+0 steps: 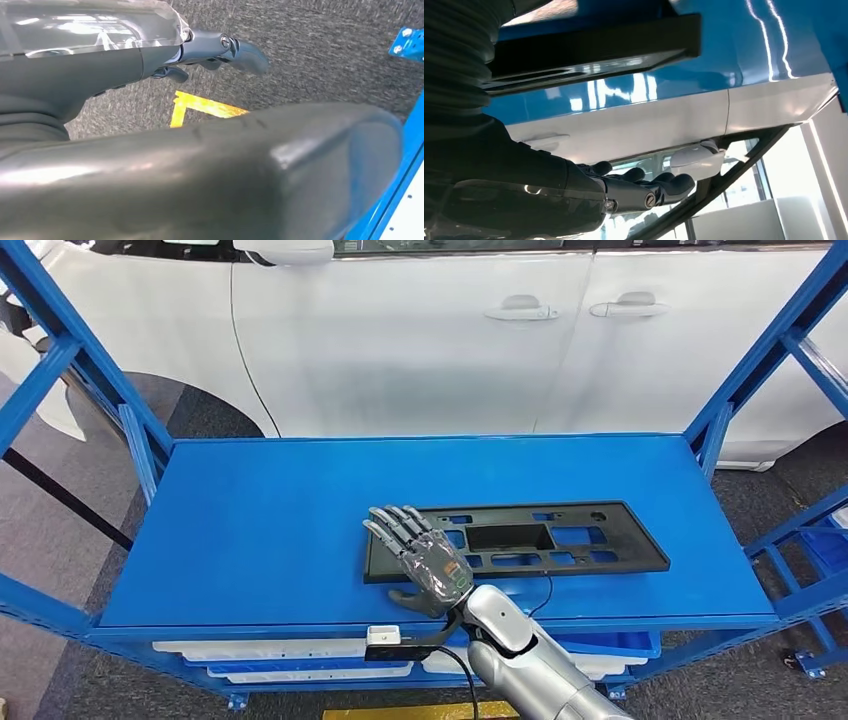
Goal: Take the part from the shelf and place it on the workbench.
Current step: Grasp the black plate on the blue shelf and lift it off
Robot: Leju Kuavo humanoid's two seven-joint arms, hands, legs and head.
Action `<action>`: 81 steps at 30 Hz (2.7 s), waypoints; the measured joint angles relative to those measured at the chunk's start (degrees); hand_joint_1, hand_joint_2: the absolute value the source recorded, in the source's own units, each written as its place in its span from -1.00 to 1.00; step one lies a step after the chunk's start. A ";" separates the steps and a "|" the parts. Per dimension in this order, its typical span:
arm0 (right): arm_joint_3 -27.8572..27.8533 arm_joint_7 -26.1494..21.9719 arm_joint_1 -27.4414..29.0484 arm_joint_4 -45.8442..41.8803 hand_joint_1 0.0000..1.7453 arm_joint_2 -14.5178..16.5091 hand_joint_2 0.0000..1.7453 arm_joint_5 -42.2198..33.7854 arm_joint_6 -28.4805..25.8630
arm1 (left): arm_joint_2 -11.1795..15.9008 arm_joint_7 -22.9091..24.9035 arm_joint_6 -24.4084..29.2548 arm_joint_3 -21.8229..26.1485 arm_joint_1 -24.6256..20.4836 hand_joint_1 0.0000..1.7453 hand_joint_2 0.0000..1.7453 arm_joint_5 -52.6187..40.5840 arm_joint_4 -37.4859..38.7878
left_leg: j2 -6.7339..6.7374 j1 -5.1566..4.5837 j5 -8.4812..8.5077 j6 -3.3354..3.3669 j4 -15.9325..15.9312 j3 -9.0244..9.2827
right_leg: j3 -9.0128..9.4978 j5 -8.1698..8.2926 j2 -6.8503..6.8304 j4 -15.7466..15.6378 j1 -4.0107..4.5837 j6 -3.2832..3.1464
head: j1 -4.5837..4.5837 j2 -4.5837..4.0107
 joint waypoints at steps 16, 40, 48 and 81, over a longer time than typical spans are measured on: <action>0.00 18.26 -1.74 6.37 -1.00 1.61 1.00 28.63 -10.60 | 0.33 -0.32 0.71 -0.14 -0.32 -1.00 -1.00 0.00 0.17 | 0.07 0.35 0.55 -1.03 0.35 -0.93 | 1.03 -0.68 0.18 -0.30 -0.24 -0.12 | -0.01 0.00; 6.62 33.47 -7.95 16.19 1.00 1.67 1.00 30.94 -10.80 | 0.36 -0.34 0.76 -0.13 -0.11 -1.00 -1.00 0.00 0.20 | 0.09 0.53 -7.36 -2.27 16.23 -8.05 | 0.77 -0.08 -0.04 -0.88 -0.54 -1.34 | 0.00 0.00; 7.33 32.93 -8.15 17.92 1.00 0.86 1.00 30.93 -10.80 | 0.48 -0.66 -0.05 -0.15 -0.23 -1.00 -1.00 0.00 0.20 | -0.01 0.37 0.56 -0.78 0.31 -0.89 | 1.03 -0.59 0.32 -0.41 -0.14 0.08 | 0.00 0.00; -7.86 11.67 0.27 -3.69 1.00 -0.21 1.00 21.59 -10.97 | 1.14 -7.56 -3.34 -2.62 -0.31 -1.00 1.00 0.00 0.26 | -0.09 0.49 0.31 -0.75 0.56 -0.92 | 0.19 -0.49 0.34 0.17 -1.61 2.06 | 0.00 0.00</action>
